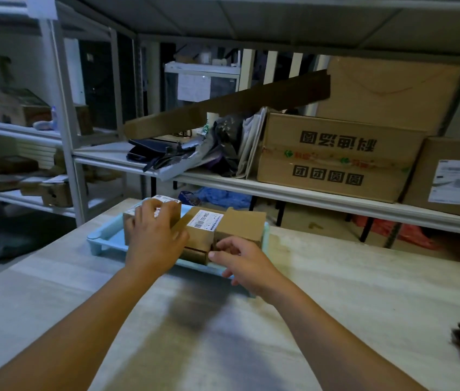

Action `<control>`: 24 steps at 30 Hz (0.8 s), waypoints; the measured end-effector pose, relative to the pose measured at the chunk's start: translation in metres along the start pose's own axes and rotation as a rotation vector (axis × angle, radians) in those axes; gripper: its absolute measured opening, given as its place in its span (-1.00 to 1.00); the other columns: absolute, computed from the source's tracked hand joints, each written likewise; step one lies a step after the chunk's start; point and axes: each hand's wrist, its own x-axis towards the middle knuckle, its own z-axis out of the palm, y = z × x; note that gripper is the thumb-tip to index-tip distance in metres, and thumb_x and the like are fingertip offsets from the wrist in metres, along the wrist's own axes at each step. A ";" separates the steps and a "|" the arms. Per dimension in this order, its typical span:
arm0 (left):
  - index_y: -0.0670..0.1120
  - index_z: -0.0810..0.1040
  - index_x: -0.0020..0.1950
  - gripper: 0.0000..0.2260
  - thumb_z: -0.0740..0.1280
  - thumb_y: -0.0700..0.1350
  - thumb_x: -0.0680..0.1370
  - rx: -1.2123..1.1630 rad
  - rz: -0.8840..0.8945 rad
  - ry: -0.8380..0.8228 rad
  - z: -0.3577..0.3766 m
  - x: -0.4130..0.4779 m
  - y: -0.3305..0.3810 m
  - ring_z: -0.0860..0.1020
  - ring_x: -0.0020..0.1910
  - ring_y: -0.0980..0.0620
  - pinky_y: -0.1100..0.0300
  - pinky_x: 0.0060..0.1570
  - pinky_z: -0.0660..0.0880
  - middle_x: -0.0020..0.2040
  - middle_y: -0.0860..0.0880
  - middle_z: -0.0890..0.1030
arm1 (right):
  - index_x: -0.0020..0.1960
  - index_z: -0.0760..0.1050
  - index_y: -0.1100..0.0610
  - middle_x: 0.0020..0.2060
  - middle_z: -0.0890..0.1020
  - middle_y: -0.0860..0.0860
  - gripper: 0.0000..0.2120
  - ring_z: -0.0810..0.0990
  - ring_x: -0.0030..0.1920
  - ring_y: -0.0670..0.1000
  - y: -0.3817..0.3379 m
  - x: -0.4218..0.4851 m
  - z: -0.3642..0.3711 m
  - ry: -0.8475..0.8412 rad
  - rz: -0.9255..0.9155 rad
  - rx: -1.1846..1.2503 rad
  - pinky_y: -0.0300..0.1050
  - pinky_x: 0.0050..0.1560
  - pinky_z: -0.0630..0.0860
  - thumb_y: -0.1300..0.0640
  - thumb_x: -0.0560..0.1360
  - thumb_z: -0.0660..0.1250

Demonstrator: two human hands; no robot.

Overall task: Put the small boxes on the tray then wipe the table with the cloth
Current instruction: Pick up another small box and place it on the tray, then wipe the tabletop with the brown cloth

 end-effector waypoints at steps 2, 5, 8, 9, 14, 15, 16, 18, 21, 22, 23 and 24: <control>0.04 0.44 0.39 -0.52 0.43 0.00 0.49 -0.068 0.106 -0.052 -0.001 -0.015 0.031 0.38 0.31 -0.13 -0.11 0.30 0.32 0.31 -0.09 0.43 | 0.29 0.56 0.02 -0.01 0.66 -0.01 -0.59 0.67 -0.05 0.03 0.011 -0.010 -0.017 0.056 0.007 -0.032 -0.10 -0.11 0.57 -0.05 0.50 0.52; 0.06 0.44 0.38 -0.55 0.43 -0.02 0.51 -0.214 0.213 -0.156 0.005 -0.038 0.081 0.44 0.26 -0.04 -0.01 0.25 0.42 0.30 -0.02 0.46 | 0.26 0.56 -0.04 0.01 0.63 -0.04 -0.63 0.68 -0.03 0.06 0.034 -0.031 -0.055 0.156 0.024 -0.066 0.00 -0.07 0.61 -0.03 0.48 0.52; 0.12 0.45 0.32 -0.63 0.41 0.02 0.53 -0.314 0.310 -0.288 0.019 -0.058 0.127 0.49 0.20 0.02 -0.04 0.18 0.53 0.26 0.05 0.49 | 0.25 0.56 -0.08 0.07 0.63 -0.03 -0.62 0.67 -0.02 0.05 0.056 -0.059 -0.101 0.263 0.054 -0.128 0.04 -0.03 0.63 -0.08 0.47 0.51; 0.14 0.45 0.32 -0.64 0.39 0.04 0.54 -0.334 0.338 -0.330 0.026 -0.065 0.145 0.50 0.21 0.04 -0.04 0.19 0.54 0.25 0.06 0.50 | 0.26 0.56 -0.09 0.09 0.62 -0.04 -0.62 0.66 -0.03 0.03 0.064 -0.071 -0.120 0.304 0.063 -0.150 0.00 -0.06 0.62 -0.08 0.47 0.51; 0.15 0.46 0.35 -0.63 0.35 0.10 0.56 -0.364 0.424 -0.515 0.064 -0.100 0.223 0.51 0.20 0.06 0.00 0.18 0.54 0.25 0.08 0.51 | 0.27 0.60 -0.06 0.17 0.59 -0.04 -0.67 0.61 0.02 -0.03 0.096 -0.135 -0.201 0.475 0.133 -0.374 -0.15 -0.04 0.47 -0.06 0.53 0.46; 0.15 0.45 0.35 -0.63 0.35 0.11 0.55 -0.356 0.445 -0.544 0.072 -0.108 0.238 0.52 0.19 0.06 0.01 0.17 0.55 0.24 0.08 0.51 | 0.28 0.61 -0.04 0.19 0.58 -0.02 -0.66 0.59 0.03 -0.03 0.104 -0.148 -0.215 0.499 0.161 -0.440 -0.14 0.01 0.45 -0.07 0.52 0.45; 0.16 0.45 0.36 -0.62 0.34 0.13 0.55 -0.353 0.464 -0.577 0.081 -0.116 0.254 0.52 0.19 0.05 0.02 0.16 0.55 0.24 0.08 0.52 | 0.30 0.61 -0.03 0.21 0.57 -0.01 -0.63 0.58 0.05 -0.02 0.112 -0.161 -0.229 0.515 0.194 -0.510 -0.13 0.04 0.43 -0.07 0.52 0.45; 0.13 0.45 0.38 -0.60 0.35 0.13 0.55 -0.352 0.497 -0.648 0.095 -0.133 0.281 0.52 0.19 0.04 0.04 0.18 0.54 0.26 0.07 0.51 | 0.35 0.59 -0.01 0.26 0.53 0.02 -0.57 0.55 0.17 0.04 0.128 -0.184 -0.252 0.529 0.266 -0.627 -0.09 0.10 0.45 -0.09 0.51 0.43; 0.12 0.45 0.39 -0.58 0.35 0.13 0.54 -0.341 0.552 -0.731 0.113 -0.153 0.314 0.51 0.21 0.05 0.02 0.21 0.52 0.28 0.05 0.50 | 0.44 0.54 -0.01 0.33 0.49 0.05 -0.50 0.40 0.38 0.11 0.148 -0.212 -0.277 0.519 0.324 -0.747 -0.03 0.29 0.41 -0.08 0.52 0.39; 0.13 0.45 0.39 -0.58 0.35 0.13 0.54 -0.338 0.566 -0.754 0.117 -0.157 0.321 0.51 0.23 0.04 0.01 0.22 0.52 0.29 0.04 0.49 | 0.45 0.53 -0.04 0.37 0.48 0.07 -0.49 0.37 0.40 0.14 0.153 -0.219 -0.283 0.504 0.336 -0.794 0.00 0.33 0.39 -0.10 0.53 0.38; 0.13 0.44 0.39 -0.57 0.35 0.13 0.53 -0.334 0.577 -0.776 0.121 -0.161 0.326 0.50 0.25 0.04 0.00 0.23 0.52 0.30 0.04 0.49 | 0.46 0.51 -0.07 0.40 0.45 0.09 -0.48 0.36 0.41 0.17 0.158 -0.226 -0.287 0.484 0.356 -0.853 0.04 0.36 0.36 -0.14 0.53 0.36; 0.14 0.43 0.39 -0.56 0.35 0.13 0.53 -0.328 0.589 -0.794 0.126 -0.165 0.332 0.50 0.26 0.03 -0.01 0.23 0.52 0.30 0.04 0.48 | 0.48 0.49 -0.10 0.44 0.42 0.11 -0.46 0.35 0.41 0.19 0.164 -0.233 -0.292 0.464 0.382 -0.922 0.06 0.38 0.35 -0.19 0.52 0.34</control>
